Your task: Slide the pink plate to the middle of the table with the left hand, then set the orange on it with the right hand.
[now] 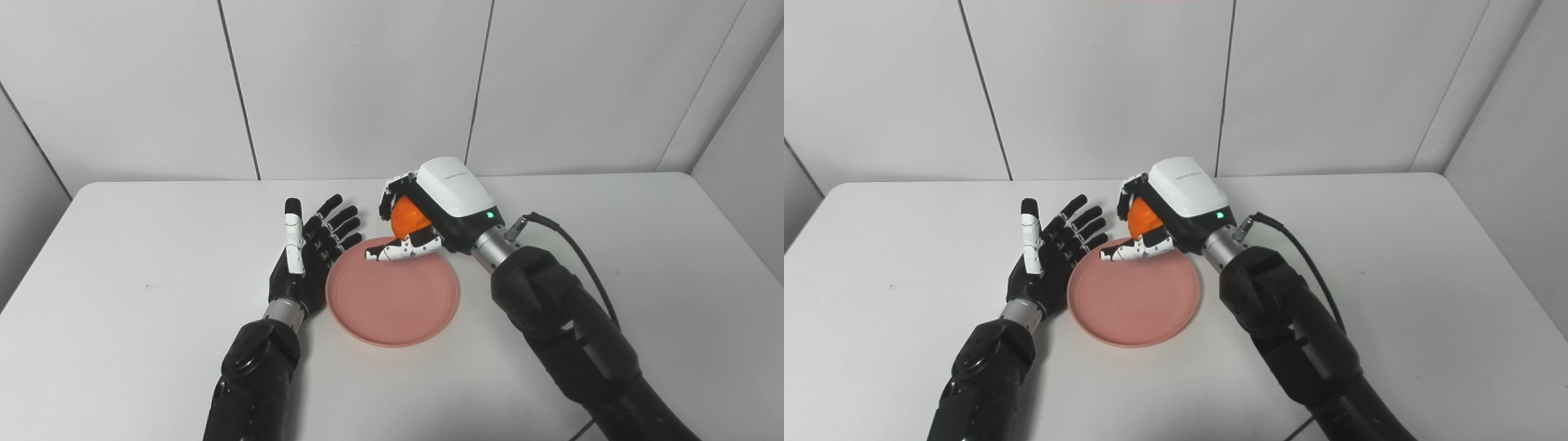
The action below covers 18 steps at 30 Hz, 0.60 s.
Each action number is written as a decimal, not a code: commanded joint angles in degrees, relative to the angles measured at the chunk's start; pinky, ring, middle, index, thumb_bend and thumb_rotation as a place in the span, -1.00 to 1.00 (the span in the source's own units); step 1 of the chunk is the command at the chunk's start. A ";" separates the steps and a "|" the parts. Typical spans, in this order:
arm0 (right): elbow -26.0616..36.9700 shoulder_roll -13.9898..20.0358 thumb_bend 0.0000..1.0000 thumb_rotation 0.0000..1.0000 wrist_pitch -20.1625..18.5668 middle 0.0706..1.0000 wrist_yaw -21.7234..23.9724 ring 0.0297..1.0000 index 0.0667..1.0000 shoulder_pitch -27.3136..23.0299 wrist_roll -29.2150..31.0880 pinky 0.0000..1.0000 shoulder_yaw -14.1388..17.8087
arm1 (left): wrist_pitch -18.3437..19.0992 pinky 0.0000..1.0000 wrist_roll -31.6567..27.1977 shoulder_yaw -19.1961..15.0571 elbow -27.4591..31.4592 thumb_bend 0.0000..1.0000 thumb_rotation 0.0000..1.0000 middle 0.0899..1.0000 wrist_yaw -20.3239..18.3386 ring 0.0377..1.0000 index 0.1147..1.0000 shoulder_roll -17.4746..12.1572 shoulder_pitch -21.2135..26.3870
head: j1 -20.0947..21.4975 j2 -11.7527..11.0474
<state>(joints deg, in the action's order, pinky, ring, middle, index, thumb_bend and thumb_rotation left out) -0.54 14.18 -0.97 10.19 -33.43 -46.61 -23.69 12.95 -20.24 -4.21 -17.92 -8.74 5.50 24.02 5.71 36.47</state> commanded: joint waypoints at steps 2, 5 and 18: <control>-0.39 -1.07 0.02 -0.01 3.16 -0.45 -2.10 -0.51 -0.33 -1.45 -0.99 -0.56 -1.04 | 3.74 0.78 0.56 0.28 -2.40 0.96 0.91 0.56 0.81 0.70 0.66 -0.08 -2.54 | 0.00 -0.01; -1.76 -1.65 -0.03 0.02 3.40 -0.35 -1.86 -0.40 -0.20 -0.94 -1.12 -0.46 -2.00 | 3.77 0.73 0.66 0.45 -2.25 0.96 0.94 0.64 0.68 0.69 0.71 -0.34 -2.74 | 0.00 -0.01; -5.52 -3.63 -0.06 -0.04 2.97 -0.38 -0.77 -0.45 -0.24 0.68 -1.32 -0.53 -3.98 | 3.40 0.65 0.66 0.25 -2.58 0.92 0.96 0.69 0.11 0.69 0.65 -0.21 -2.56 | 0.11 0.45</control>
<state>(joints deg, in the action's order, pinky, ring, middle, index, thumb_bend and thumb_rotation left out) -7.28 11.25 0.44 10.34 -31.34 -48.39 -27.80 12.95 -20.34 -4.09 -18.02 -10.01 5.27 23.89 5.89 37.00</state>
